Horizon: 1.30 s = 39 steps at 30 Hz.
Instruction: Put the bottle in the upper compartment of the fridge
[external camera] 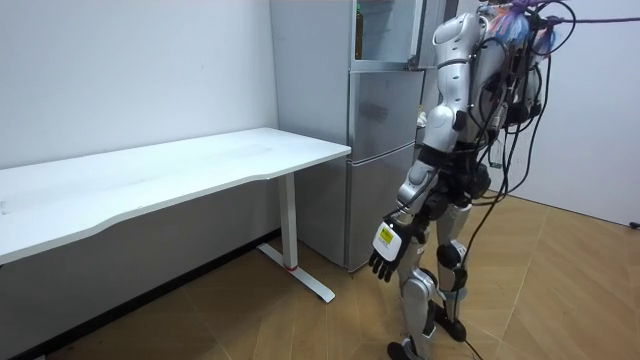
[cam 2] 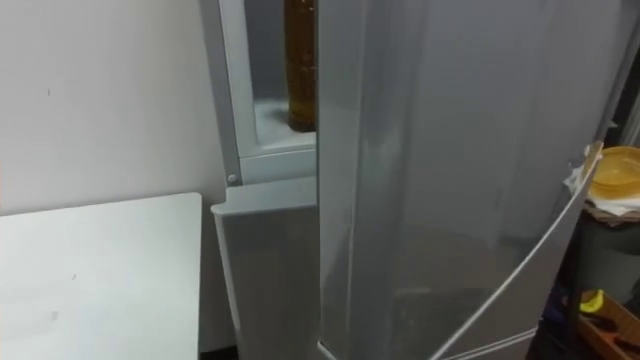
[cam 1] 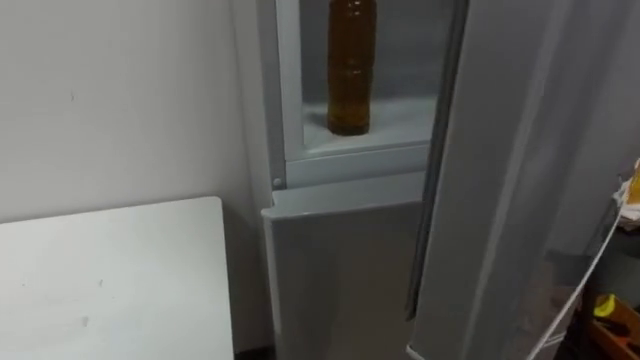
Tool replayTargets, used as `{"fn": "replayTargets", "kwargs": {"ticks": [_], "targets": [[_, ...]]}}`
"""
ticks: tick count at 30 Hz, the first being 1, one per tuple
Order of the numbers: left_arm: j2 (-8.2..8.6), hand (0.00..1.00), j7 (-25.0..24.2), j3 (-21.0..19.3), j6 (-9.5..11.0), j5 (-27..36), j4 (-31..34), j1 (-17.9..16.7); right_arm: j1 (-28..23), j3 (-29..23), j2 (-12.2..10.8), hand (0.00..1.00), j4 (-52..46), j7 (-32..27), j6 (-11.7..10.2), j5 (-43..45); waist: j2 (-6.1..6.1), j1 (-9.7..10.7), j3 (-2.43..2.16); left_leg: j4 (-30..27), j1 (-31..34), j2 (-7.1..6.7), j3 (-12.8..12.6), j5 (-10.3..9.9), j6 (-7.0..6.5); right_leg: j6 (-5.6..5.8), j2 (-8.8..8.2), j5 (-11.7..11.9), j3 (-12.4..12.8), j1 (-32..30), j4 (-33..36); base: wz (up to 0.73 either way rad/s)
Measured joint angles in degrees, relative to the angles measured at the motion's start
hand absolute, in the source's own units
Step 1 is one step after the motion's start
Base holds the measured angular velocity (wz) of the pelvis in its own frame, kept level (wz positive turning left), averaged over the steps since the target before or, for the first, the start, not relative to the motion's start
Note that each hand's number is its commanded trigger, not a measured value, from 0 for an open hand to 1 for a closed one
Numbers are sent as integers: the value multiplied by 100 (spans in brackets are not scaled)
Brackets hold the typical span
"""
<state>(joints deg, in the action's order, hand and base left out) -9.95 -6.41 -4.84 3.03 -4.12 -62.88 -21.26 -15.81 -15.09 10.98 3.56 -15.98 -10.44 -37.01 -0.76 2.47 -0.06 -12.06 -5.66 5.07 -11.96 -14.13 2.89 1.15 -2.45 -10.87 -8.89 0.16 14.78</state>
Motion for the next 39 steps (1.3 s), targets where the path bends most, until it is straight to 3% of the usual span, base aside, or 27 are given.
{"fn": "replayTargets", "kwargs": {"ticks": [3, 9, 16, 26, 29, 31, 39], "targets": [[2, 0, -18, -46, 0, -2, 90, -100, 153, -314, 45, 0, -455, -533, -105, -37, 3, 13, -1, 32, -7, 1, -4, 2, 0, -1, 11, 1, 4, 13, 0, 0], [5, 0, -37, -221, 55, -44, 43, -25, 432, -411, 91, 0, -1144, -1140, -322, 220, -3, -84, 16, 43, -104, -3, -102, 3, 1, 10, 18, -6, 90, 78, -27, -7], [5, 0, -26, -208, 114, -16, -44, -7, 709, -350, 146, 0, -1893, -1396, -463, 595, -53, -149, 29, 36, -77, -9, 15, 3, 0, 12, -9, -30, -50, 73, -12, 9], [-15, 0, -34, -177, 123, -51, -17, 47, 1240, -77, 457, 0, -2447, -1156, -510, 1020, -119, -297, 10, 20, -9, -9, 50, 4, 0, 4, -18, -33, -96, 45, 0, 1], [-34, 0, -28, -172, 128, -31, -23, 51, 1378, 120, 575, 0, -2472, -1059, -523, 1083, -154, -321, 29, 22, -44, -9, 82, 5, 1, 5, -25, -34, -145, 87, -8, 6], [-61, 0, -28, -172, 130, -24, -28, 100, 1453, 338, 772, 0, -2472, -990, -521, 1363, -181, -398, 64, 31, -79, -9, 81, 5, 1, 4, -23, -36, -141, 88, -10, 0], [-254, 0, -22, -158, 108, -42, -32, 167, 1760, 731, 916, 0, -2478, -769, -471, 1924, -305, -491, 31, -22, 9, -8, 157, 5, 1, 2, -35, -31, -231, 114, -14, 5]]}}
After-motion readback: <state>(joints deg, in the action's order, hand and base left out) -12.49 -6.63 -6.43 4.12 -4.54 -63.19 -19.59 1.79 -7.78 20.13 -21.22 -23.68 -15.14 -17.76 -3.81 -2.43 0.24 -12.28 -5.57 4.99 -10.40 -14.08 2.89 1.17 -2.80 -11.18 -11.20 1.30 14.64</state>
